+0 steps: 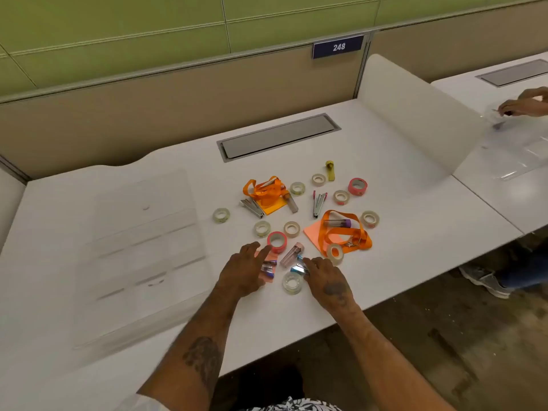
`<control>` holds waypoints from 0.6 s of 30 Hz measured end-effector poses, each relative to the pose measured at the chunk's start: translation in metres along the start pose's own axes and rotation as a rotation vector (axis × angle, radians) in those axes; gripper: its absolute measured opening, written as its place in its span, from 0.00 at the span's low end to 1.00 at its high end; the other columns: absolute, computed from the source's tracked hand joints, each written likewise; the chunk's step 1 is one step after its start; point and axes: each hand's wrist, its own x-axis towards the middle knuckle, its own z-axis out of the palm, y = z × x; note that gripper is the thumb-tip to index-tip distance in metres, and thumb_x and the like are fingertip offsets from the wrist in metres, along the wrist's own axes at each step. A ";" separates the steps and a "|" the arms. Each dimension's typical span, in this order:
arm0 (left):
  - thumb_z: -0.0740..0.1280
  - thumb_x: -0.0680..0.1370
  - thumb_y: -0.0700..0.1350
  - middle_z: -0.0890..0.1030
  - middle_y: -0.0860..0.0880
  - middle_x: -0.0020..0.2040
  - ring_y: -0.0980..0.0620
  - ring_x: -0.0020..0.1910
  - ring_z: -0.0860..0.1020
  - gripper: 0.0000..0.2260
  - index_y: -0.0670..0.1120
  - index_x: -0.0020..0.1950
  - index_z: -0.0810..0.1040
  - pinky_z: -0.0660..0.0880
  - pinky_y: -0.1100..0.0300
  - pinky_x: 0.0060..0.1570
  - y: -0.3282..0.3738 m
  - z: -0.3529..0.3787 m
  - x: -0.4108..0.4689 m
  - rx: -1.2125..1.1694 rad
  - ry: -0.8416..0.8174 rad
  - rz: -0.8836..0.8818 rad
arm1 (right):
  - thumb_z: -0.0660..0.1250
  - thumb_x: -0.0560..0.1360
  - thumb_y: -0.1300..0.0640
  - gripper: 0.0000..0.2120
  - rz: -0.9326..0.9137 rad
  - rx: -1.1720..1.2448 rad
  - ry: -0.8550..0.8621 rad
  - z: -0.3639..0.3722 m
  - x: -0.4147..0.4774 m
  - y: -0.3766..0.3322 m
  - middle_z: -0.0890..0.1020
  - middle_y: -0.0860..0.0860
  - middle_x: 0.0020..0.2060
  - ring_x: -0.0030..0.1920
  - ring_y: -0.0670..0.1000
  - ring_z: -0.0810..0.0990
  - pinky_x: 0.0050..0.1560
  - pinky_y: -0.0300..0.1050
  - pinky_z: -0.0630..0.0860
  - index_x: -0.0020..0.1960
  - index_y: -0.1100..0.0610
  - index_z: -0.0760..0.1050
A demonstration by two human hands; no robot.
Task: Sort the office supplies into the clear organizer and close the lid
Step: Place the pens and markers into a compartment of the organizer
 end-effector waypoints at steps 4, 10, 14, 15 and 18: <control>0.72 0.75 0.53 0.57 0.45 0.78 0.44 0.76 0.59 0.36 0.51 0.78 0.56 0.64 0.49 0.71 0.003 0.001 0.004 0.020 -0.019 -0.009 | 0.61 0.80 0.53 0.22 -0.019 0.028 0.027 -0.008 -0.003 0.001 0.76 0.54 0.61 0.59 0.53 0.75 0.57 0.45 0.75 0.72 0.55 0.65; 0.69 0.77 0.52 0.67 0.46 0.73 0.45 0.69 0.69 0.29 0.50 0.75 0.62 0.71 0.52 0.63 0.008 0.009 0.013 -0.032 -0.010 0.009 | 0.59 0.81 0.50 0.24 0.058 0.173 0.119 -0.026 -0.007 0.011 0.75 0.52 0.61 0.55 0.50 0.77 0.54 0.42 0.76 0.75 0.53 0.61; 0.69 0.77 0.50 0.72 0.45 0.67 0.46 0.63 0.73 0.25 0.50 0.72 0.67 0.74 0.54 0.58 0.011 0.012 0.016 0.003 0.027 0.058 | 0.63 0.79 0.50 0.29 0.119 0.253 0.176 -0.040 -0.003 0.012 0.75 0.54 0.59 0.51 0.51 0.78 0.49 0.42 0.78 0.76 0.54 0.57; 0.70 0.77 0.50 0.73 0.46 0.66 0.46 0.62 0.74 0.24 0.50 0.71 0.68 0.74 0.54 0.57 0.010 0.013 0.016 0.017 0.041 0.066 | 0.64 0.78 0.51 0.30 0.127 0.275 0.198 -0.042 -0.003 0.013 0.76 0.54 0.59 0.50 0.52 0.79 0.46 0.41 0.77 0.76 0.54 0.58; 0.69 0.77 0.50 0.74 0.47 0.62 0.46 0.59 0.74 0.20 0.50 0.67 0.71 0.72 0.55 0.52 0.009 0.012 0.015 0.025 0.063 0.045 | 0.67 0.76 0.52 0.30 0.158 0.342 0.243 -0.045 0.001 0.012 0.76 0.53 0.58 0.50 0.51 0.79 0.43 0.37 0.72 0.75 0.55 0.61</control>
